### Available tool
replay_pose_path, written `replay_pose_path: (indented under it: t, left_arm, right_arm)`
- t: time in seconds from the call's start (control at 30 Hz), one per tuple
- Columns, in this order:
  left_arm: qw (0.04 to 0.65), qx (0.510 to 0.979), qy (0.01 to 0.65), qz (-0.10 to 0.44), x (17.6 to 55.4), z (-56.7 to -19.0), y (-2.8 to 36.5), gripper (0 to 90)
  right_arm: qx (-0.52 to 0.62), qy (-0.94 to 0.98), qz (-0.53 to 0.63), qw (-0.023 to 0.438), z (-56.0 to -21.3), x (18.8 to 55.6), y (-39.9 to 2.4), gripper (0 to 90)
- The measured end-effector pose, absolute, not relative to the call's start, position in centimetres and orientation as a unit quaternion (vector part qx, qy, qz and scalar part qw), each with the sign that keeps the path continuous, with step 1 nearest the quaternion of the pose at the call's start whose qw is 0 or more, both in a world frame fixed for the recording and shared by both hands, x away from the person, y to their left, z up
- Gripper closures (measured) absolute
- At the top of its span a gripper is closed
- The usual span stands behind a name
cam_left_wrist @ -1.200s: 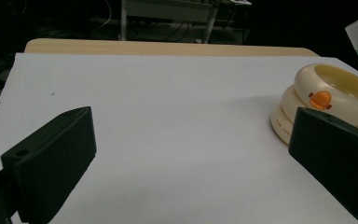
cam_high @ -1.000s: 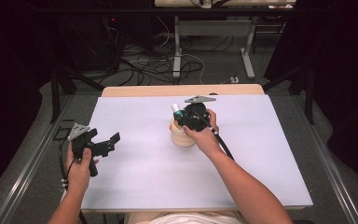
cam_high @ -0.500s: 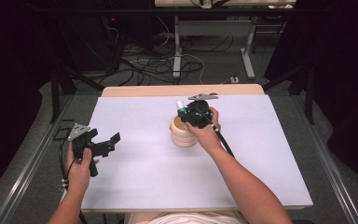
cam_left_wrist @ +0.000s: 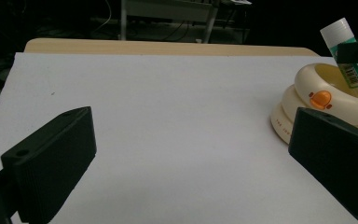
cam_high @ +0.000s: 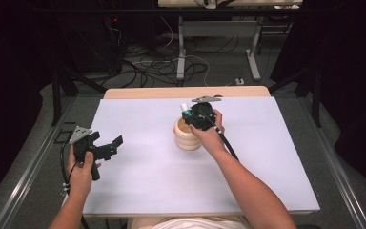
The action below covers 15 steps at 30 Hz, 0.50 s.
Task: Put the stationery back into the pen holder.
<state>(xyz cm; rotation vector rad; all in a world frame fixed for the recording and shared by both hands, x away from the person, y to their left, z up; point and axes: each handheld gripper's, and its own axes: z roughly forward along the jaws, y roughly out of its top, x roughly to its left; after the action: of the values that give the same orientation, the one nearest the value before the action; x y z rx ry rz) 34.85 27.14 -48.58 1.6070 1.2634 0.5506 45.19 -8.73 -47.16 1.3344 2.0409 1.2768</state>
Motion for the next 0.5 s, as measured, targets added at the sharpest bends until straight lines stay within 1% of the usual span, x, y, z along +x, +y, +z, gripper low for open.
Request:
replay_pose_path:
  t: [0.5]
  left_arm:
    - [0.491,0.662,0.519,0.226,34.89,-48.56,27.11,0.5]
  right_arm:
    - [0.467,0.738,0.444,0.198,-47.82,45.12,-7.92,65.5]
